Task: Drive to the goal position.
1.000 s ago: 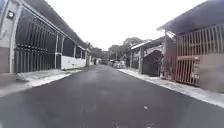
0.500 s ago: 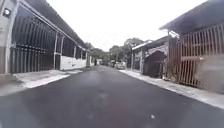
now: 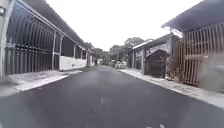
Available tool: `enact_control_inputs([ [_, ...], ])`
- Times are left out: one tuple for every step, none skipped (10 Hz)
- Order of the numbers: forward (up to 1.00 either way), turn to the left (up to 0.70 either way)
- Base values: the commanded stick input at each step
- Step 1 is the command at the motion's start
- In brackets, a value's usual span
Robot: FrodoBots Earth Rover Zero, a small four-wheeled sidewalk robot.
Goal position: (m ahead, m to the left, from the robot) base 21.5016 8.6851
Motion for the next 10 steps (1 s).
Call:
enact_control_inputs([
  [0.50,0.00],
  [0.50,0.00],
  [0.50,0.00],
  [0.50,0.00],
  [0.50,0.00],
  [0.50,0.00],
  [0.50,0.00],
  [0.50,0.00],
  [0.50,0.00],
  [0.50,0.00],
])
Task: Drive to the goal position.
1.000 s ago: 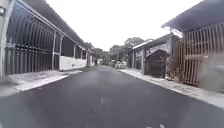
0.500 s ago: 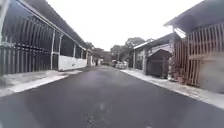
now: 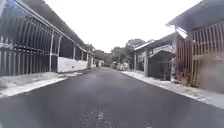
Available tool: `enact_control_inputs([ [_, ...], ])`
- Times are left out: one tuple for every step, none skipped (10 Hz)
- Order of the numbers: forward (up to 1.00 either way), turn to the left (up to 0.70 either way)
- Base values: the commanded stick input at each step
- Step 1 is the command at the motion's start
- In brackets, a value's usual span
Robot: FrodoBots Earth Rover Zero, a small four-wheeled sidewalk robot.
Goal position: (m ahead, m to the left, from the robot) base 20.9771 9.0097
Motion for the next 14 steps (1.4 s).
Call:
enact_control_inputs([
  [0.50,0.00],
  [0.50,0.00],
  [0.50,0.00],
  [0.50,0.00],
  [0.50,0.00],
  [0.50,-0.10],
  [0.50,-0.37],
  [0.50,-0.50],
  [0.50,-0.50],
  [0.50,-0.50],
  [0.50,-0.50],
  [0.50,-0.50],
  [0.50,-0.50],
  [0.50,-0.50],
])
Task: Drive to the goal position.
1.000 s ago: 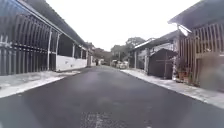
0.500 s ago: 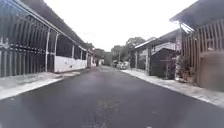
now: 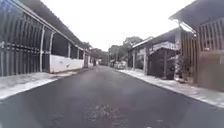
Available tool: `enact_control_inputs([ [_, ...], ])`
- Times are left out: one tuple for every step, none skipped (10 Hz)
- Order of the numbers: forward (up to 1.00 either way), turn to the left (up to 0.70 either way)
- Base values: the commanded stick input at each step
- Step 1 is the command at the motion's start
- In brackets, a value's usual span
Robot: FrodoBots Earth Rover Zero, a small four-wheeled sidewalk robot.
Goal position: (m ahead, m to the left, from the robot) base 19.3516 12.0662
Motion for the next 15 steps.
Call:
enact_control_inputs([
  [0.50,-0.50],
  [0.50,-0.50],
  [0.50,-0.50],
  [0.50,-0.06],
  [0.50,0.00],
  [0.50,0.00],
  [0.50,0.00],
  [0.50,0.00],
  [0.50,0.00],
  [0.50,0.00],
  [0.50,0.05],
  [0.50,0.30],
  [0.50,0.50],
  [0.50,0.50],
  [0.50,0.36],
])
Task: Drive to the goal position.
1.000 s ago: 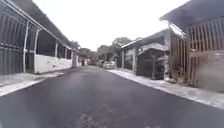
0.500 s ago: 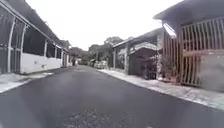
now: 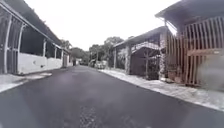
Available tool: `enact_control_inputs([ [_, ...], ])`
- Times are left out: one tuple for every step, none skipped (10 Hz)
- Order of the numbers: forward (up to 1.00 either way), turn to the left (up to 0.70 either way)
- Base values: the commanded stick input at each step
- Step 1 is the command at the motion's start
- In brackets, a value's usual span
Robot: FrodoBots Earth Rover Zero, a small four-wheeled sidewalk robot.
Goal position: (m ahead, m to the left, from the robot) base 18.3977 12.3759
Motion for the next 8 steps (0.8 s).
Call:
enact_control_inputs([
  [0.50,0.00],
  [0.50,0.00],
  [0.50,0.00],
  [0.50,0.00],
  [0.50,0.00],
  [0.50,0.00],
  [0.50,0.00],
  [0.50,0.00],
])
